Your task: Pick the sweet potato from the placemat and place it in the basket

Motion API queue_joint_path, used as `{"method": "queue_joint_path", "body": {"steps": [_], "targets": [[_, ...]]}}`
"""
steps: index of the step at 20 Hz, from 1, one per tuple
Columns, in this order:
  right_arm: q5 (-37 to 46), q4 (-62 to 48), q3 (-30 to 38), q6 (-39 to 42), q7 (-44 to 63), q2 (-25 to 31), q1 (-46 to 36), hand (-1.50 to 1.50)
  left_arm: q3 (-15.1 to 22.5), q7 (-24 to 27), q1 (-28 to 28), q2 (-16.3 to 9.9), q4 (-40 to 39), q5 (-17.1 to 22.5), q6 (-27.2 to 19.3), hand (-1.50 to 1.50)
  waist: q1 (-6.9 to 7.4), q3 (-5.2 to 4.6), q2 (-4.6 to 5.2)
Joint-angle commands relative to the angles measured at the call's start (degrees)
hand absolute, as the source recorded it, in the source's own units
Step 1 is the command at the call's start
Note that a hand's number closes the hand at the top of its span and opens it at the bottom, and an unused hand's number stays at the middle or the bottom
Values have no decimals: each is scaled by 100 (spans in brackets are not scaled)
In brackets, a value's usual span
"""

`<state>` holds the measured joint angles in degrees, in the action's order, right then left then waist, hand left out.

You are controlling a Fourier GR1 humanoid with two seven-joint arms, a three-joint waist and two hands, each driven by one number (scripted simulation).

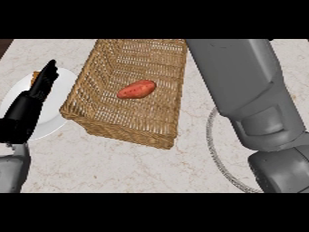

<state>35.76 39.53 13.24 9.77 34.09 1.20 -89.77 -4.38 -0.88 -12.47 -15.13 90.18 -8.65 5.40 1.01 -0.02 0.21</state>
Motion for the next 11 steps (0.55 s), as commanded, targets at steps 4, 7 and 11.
{"method": "queue_joint_path", "body": {"steps": [4,7,11], "targets": [[-155,236,772,-1517,49,502,188,-150,-193,86,41,-169,-34,99,115,0,-18,0,3],[-176,415,911,-1788,115,731,423,-150,-59,43,175,3,20,77,85,0,-80,3,-23],[-440,641,1253,-1635,-364,1441,981,-150,-64,372,286,6,-101,-56,7,0,-108,5,-16]]}}
